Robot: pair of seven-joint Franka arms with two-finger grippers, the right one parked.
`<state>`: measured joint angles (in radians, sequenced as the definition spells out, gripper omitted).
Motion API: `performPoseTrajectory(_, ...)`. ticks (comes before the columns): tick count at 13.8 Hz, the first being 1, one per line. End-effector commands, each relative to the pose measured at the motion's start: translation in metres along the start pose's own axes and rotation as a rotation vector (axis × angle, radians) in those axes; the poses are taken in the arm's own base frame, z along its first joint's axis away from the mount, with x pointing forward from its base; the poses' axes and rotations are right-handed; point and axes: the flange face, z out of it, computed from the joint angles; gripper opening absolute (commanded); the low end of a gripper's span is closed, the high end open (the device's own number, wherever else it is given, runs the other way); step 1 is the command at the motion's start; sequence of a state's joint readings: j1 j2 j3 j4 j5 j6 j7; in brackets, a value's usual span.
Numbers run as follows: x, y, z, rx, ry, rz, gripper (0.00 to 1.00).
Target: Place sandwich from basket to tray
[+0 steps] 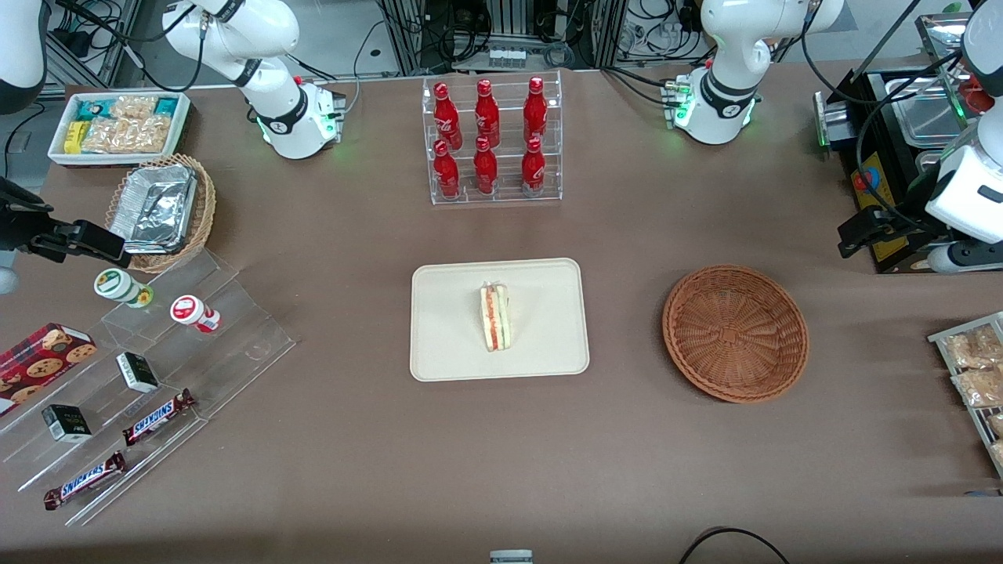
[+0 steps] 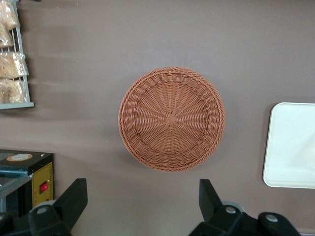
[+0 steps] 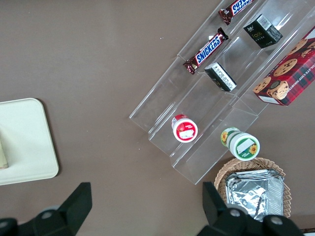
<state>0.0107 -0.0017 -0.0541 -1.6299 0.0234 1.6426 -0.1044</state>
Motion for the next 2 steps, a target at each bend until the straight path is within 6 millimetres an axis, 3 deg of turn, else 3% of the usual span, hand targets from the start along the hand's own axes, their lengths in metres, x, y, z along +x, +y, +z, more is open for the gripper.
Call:
performPoseTrajectory(1, -0.0021, 0.0014, -0.0237, -0.011, -0.017, 0.053, 1.00)
performPoseTrajectory(2, -0.0041, 0.0053, -0.0301, -0.011, -0.018, 0.065, 1.00)
